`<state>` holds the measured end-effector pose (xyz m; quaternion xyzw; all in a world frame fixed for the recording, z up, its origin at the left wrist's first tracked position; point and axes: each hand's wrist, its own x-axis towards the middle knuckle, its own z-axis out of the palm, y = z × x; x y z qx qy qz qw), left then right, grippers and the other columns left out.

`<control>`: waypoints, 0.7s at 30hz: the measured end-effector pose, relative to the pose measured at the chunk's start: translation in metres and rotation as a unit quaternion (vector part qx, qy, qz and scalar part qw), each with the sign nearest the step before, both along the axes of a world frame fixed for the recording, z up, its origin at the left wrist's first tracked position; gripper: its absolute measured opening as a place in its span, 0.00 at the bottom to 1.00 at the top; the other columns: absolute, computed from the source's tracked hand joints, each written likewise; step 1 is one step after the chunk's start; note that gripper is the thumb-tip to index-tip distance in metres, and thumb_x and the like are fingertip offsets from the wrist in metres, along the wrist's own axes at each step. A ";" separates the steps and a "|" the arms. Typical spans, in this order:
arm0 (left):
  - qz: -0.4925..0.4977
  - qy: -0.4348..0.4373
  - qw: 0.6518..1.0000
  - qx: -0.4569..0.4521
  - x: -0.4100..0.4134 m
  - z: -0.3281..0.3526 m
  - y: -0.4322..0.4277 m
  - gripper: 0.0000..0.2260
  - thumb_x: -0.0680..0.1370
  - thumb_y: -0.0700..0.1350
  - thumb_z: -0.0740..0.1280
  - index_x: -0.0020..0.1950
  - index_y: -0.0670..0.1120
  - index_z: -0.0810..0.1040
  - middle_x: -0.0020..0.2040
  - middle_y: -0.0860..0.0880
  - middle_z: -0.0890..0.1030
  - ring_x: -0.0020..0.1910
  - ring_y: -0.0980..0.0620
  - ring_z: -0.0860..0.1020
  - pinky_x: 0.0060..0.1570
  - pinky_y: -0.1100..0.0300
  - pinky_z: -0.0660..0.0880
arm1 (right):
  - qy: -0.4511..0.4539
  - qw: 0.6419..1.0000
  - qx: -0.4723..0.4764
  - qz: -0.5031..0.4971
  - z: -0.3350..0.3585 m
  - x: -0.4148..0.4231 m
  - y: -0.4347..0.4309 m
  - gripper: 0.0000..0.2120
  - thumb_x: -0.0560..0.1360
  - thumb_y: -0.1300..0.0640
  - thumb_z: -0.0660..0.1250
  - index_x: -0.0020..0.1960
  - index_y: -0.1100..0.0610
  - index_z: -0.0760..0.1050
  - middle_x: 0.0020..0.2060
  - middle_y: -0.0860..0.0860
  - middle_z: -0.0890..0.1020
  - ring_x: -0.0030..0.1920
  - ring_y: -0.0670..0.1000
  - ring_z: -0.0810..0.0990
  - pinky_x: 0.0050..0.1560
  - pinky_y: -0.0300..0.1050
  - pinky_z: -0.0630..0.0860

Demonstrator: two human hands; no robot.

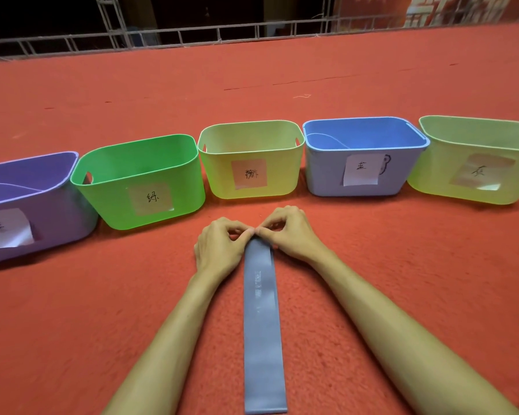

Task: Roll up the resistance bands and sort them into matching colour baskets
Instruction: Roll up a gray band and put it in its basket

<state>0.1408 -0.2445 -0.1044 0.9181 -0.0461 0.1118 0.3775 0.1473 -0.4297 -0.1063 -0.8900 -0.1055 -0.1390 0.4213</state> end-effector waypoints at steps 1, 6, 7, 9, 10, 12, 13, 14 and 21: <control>0.002 0.003 1.000 -0.003 0.000 0.000 0.000 0.05 0.74 0.61 0.74 0.46 0.62 0.87 0.47 0.61 0.84 0.47 0.59 0.81 0.43 0.58 0.73 | 0.004 1.000 0.003 -0.002 0.000 0.000 0.000 0.02 0.71 0.53 0.77 0.40 0.48 0.88 0.37 0.45 0.85 0.39 0.43 0.80 0.44 0.40 0.75; 0.011 0.030 0.999 -0.018 0.003 0.001 -0.001 0.04 0.70 0.60 0.77 0.42 0.64 0.86 0.42 0.63 0.84 0.46 0.60 0.83 0.46 0.57 0.78 | 0.019 0.999 -0.015 -0.026 0.000 0.002 0.001 0.00 0.70 0.54 0.77 0.41 0.50 0.87 0.37 0.45 0.85 0.40 0.44 0.82 0.46 0.47 0.80; 0.012 0.035 0.999 -0.021 0.004 0.001 -0.001 0.04 0.69 0.60 0.77 0.41 0.64 0.85 0.41 0.63 0.85 0.46 0.60 0.83 0.47 0.57 0.79 | 0.017 0.999 -0.029 -0.025 0.000 0.002 0.001 0.01 0.70 0.54 0.77 0.41 0.49 0.87 0.37 0.45 0.84 0.40 0.45 0.82 0.46 0.48 0.80; 0.012 0.041 0.999 -0.026 0.004 0.001 -0.001 0.04 0.69 0.60 0.77 0.42 0.65 0.85 0.41 0.64 0.84 0.46 0.61 0.83 0.47 0.58 0.79 | 0.011 0.998 -0.053 -0.022 -0.001 0.001 0.001 0.01 0.70 0.52 0.76 0.41 0.48 0.87 0.37 0.45 0.84 0.40 0.46 0.81 0.46 0.49 0.80; 0.008 0.040 0.999 -0.026 0.004 0.002 -0.001 0.04 0.70 0.60 0.77 0.43 0.66 0.85 0.43 0.65 0.84 0.47 0.61 0.83 0.48 0.58 0.78 | 0.011 0.998 -0.058 -0.020 -0.001 0.001 0.001 0.01 0.70 0.51 0.76 0.41 0.47 0.86 0.37 0.45 0.84 0.40 0.46 0.81 0.46 0.50 0.80; -0.003 0.038 0.999 -0.025 0.003 0.001 0.001 0.05 0.72 0.60 0.75 0.47 0.65 0.86 0.48 0.65 0.84 0.49 0.62 0.82 0.49 0.59 0.76 | 0.012 0.998 -0.060 -0.017 0.000 0.001 0.001 0.01 0.70 0.51 0.76 0.41 0.47 0.86 0.37 0.44 0.84 0.40 0.46 0.81 0.47 0.51 0.80; -0.007 0.036 0.999 -0.022 0.002 0.001 0.001 0.04 0.74 0.60 0.74 0.47 0.65 0.86 0.50 0.64 0.83 0.50 0.62 0.82 0.49 0.58 0.75 | 0.013 0.998 -0.059 -0.016 0.000 0.001 0.002 0.01 0.70 0.51 0.76 0.41 0.48 0.86 0.37 0.44 0.83 0.40 0.46 0.81 0.48 0.52 0.80; -0.008 0.032 0.999 -0.016 0.001 0.000 0.001 0.04 0.75 0.60 0.73 0.47 0.64 0.86 0.51 0.64 0.83 0.50 0.61 0.82 0.49 0.57 0.74 | 0.014 0.998 -0.061 -0.015 0.000 0.000 0.002 0.02 0.70 0.51 0.76 0.41 0.48 0.86 0.36 0.43 0.82 0.40 0.46 0.80 0.48 0.52 0.79; -0.012 0.037 0.999 -0.019 0.002 -0.001 0.002 0.03 0.71 0.60 0.76 0.43 0.65 0.86 0.48 0.63 0.83 0.49 0.59 0.82 0.50 0.54 0.79 | 0.043 0.999 -0.025 0.009 -0.001 -0.002 0.000 0.06 0.66 0.45 0.74 0.41 0.45 0.83 0.32 0.38 0.82 0.35 0.41 0.78 0.47 0.49 0.77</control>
